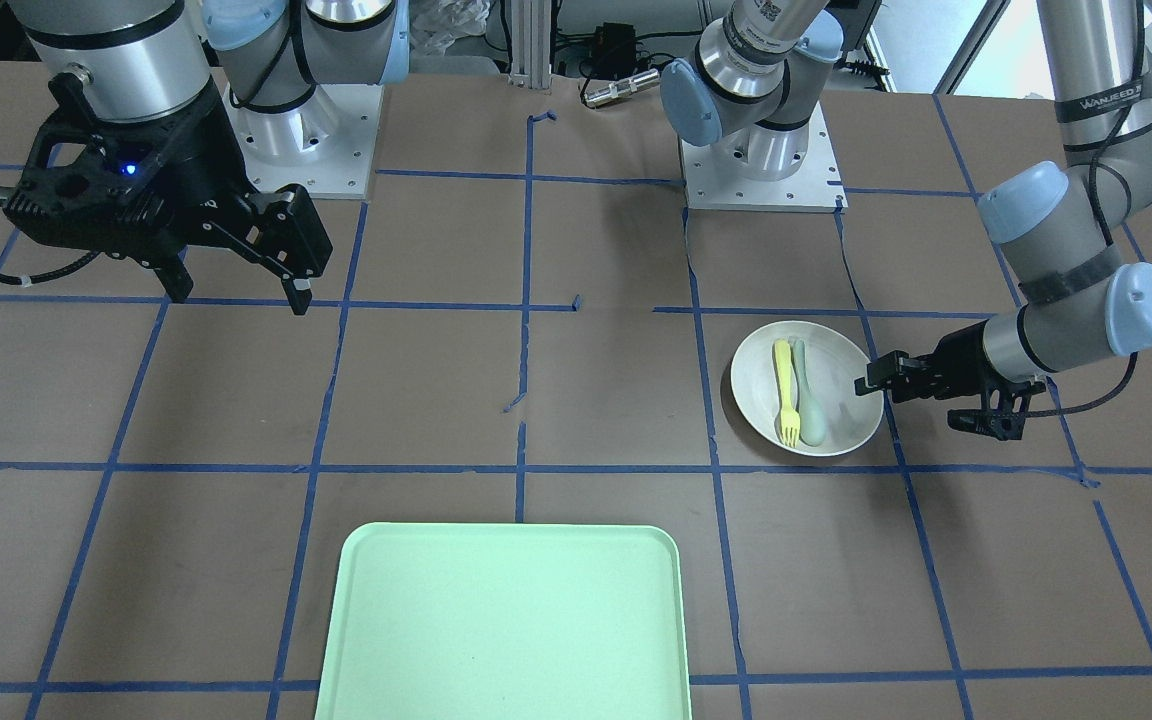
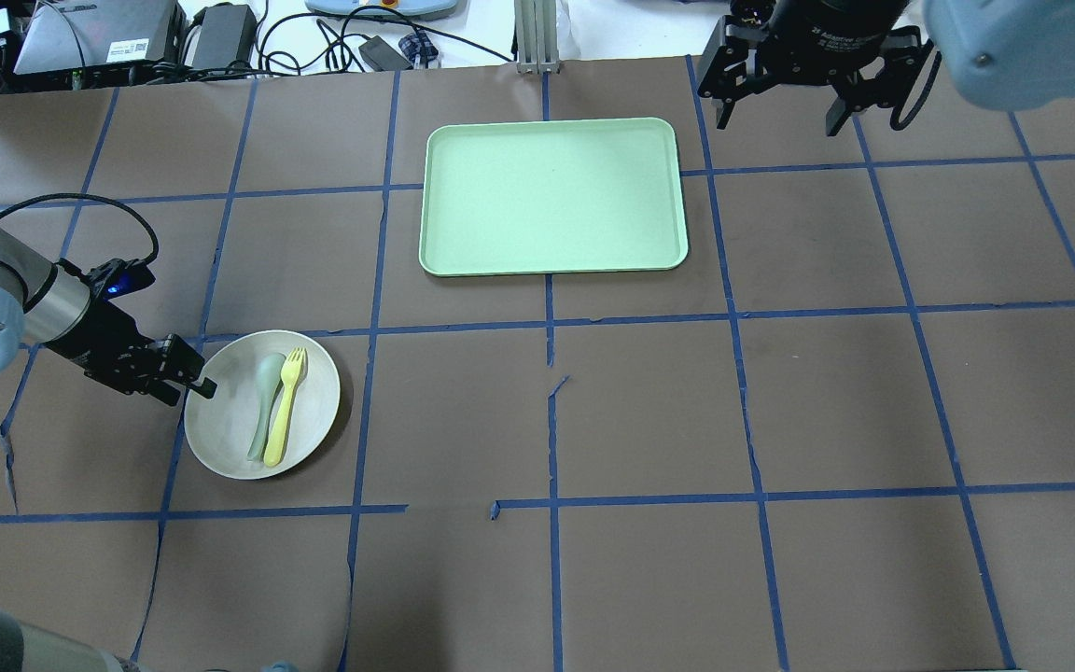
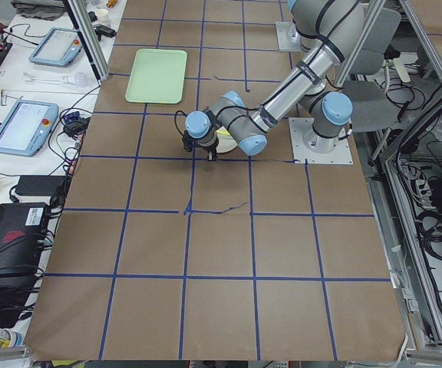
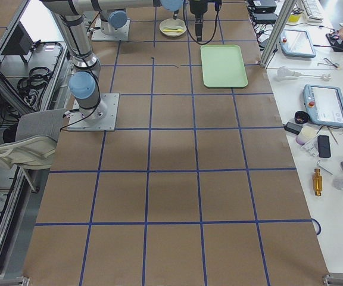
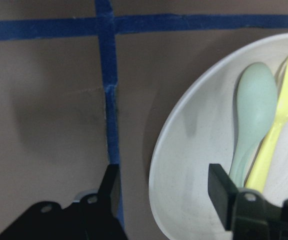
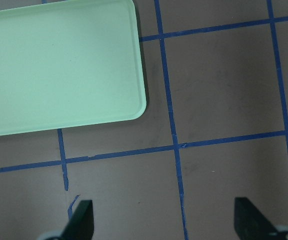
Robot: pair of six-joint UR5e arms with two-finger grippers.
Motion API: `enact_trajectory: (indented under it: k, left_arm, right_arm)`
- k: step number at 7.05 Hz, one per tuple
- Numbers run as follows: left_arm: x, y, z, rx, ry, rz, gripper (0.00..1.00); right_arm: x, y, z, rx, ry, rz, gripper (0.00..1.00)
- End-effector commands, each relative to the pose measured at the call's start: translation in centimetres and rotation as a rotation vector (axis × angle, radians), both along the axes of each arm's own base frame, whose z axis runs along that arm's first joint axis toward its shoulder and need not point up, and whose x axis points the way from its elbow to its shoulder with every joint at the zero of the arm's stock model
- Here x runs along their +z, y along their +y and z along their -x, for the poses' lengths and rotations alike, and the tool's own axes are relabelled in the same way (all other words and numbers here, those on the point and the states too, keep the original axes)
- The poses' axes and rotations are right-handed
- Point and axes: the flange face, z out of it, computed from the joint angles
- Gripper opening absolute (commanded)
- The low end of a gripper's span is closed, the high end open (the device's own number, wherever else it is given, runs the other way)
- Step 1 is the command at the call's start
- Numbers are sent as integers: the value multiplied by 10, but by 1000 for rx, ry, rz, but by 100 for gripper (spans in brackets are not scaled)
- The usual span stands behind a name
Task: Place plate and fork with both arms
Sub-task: 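Lower the left gripper and grasp the rim of the white plate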
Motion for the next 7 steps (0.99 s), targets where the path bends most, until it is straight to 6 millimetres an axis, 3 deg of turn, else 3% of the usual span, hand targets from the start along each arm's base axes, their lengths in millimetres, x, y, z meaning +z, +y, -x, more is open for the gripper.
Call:
enact_trajectory:
  k: [1, 2, 3, 4, 7]
  left_arm:
    - [-7, 0, 1, -1, 9, -14, 68]
    - [-8, 0, 2, 0, 11, -19, 61]
    - [-8, -1, 2, -2, 10, -20, 19]
    - [-13, -1, 2, -3, 17, -30, 0]
    - [-11, -4, 0, 16, 4, -33, 0]
  right_arm:
    - [0, 0, 0, 0, 0, -1, 100]
    - [0, 0, 0, 0, 0, -1, 100]
    - [0, 0, 0, 0, 0, -1, 100]
    - [0, 0, 0, 0, 0, -1, 100]
    - [0, 0, 0, 0, 0, 1, 100]
